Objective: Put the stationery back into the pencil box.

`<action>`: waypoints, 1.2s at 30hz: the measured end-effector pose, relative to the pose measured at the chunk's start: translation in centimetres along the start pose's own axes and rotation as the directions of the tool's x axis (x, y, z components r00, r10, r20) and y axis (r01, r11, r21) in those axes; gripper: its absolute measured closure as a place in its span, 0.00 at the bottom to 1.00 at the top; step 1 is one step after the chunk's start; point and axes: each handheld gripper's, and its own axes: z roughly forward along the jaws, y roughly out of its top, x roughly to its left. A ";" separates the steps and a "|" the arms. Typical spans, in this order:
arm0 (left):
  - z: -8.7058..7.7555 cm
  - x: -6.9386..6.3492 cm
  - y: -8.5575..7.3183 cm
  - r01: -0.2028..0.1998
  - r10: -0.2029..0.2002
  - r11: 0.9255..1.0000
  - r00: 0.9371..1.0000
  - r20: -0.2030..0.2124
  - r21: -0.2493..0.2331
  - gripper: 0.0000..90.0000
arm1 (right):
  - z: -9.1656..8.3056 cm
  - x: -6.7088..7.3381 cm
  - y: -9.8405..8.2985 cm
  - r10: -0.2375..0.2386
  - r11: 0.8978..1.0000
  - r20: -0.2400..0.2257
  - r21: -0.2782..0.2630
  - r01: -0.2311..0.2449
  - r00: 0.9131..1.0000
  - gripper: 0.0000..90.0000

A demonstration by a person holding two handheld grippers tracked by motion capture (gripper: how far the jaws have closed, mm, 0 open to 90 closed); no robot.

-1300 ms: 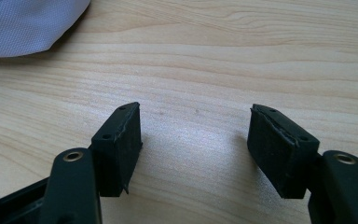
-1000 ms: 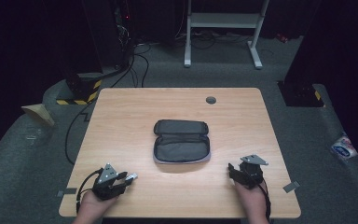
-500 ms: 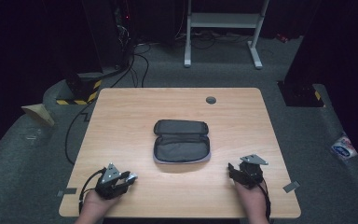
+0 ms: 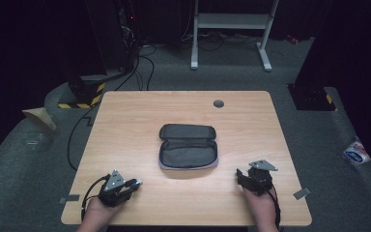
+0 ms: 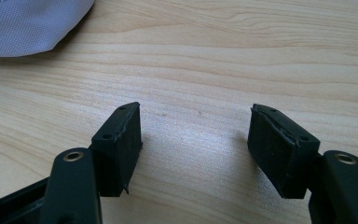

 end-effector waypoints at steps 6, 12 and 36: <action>0.0 -0.1 0.0 0.011 -0.011 1.000 1.000 -0.003 -0.001 0.81 | 0.0 0.0 0.0 0.004 1.000 0.000 0.001 -0.004 1.000 0.39; 0.0 0.3 0.1 0.054 -0.054 0.999 0.999 -0.008 0.000 0.81 | 0.0 0.0 0.0 0.001 1.000 -0.001 0.000 -0.001 1.000 0.39; -1.6 0.8 1.5 0.106 -0.111 0.991 0.992 -0.066 -0.076 0.81 | 0.2 0.0 0.2 -0.009 1.000 -0.011 -0.001 0.009 1.000 0.39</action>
